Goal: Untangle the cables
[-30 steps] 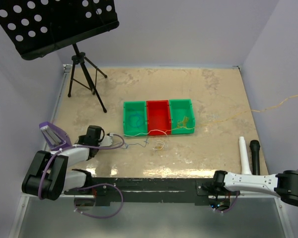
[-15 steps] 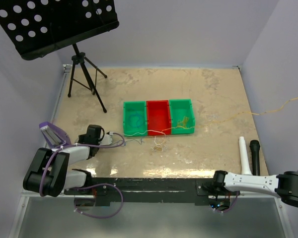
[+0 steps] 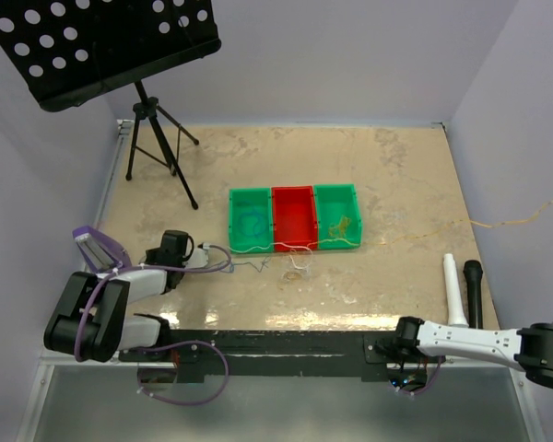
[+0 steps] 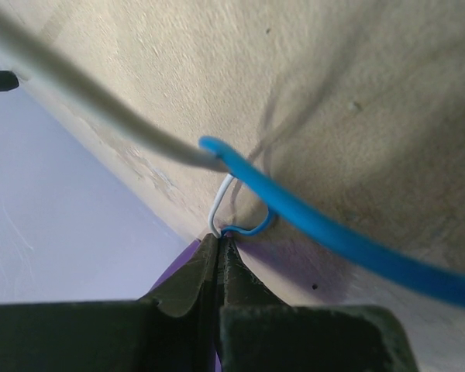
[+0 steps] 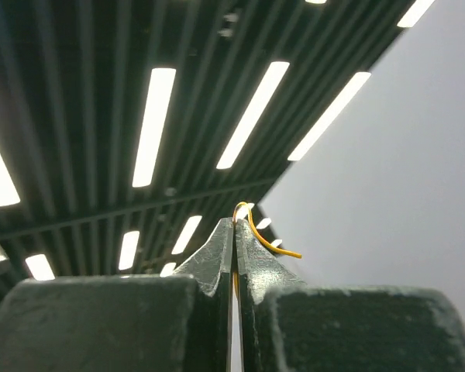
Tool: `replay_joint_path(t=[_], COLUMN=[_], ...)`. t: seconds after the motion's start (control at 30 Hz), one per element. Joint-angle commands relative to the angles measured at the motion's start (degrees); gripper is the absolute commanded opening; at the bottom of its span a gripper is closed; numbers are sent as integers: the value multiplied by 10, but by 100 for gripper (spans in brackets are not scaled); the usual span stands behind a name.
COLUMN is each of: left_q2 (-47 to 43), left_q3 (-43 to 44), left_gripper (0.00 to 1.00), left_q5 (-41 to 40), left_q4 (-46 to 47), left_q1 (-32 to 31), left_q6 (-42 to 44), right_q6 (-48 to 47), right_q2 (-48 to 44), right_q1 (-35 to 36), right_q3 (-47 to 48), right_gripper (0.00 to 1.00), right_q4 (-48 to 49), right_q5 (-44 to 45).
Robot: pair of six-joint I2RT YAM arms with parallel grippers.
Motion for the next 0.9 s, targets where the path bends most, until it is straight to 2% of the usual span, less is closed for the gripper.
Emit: replay_joint_path(t=[0.0,0.13,0.2,0.33,0.37,0.5,0.57,0.63,0.7,0.8,0.83,0.87], left_q2=[25,-43,-80,-129,-134,-148,-159,-163,-161,-161,-161,-159], left_q3=[-19,46,81,112,111,104,114,153,210,315,357,399], left_gripper=[0,0,0,1,4,31,53,86,88,90,100,100], left_q5=[73,147,194,248,254,258,267,280,287,340,361,388], left_q4=[-180,-291,-344,-406,-415,-414,-417,-435,-462,-528,-556,-586], left_q1=[10,10,10,10,10,10,10,10,10,10,10,10], left_q6=[-21,-60,-72,-71,-69,-63,-64,-72,-88,-107,-107,-110], right_q6=[-57,-150,-189,-199,-185,-122,-73,-41,-15,9,16,23], right_q2=[-33,4,12,23,25,40,52,57,60,65,66,66], right_q1=[11,17,17,17,17,17,17,17,17,17,17,17], right_q3=[-43,-147,-217,-307,-311,-302,-287,-281,-278,-276,-279,-283], right_gripper=[0,0,0,0,0,0,0,0,0,0,0,0], right_q4=[125,161,219,258,254,214,189,174,166,151,149,149], right_q5=[179,304,339,354,345,300,276,251,227,202,196,189])
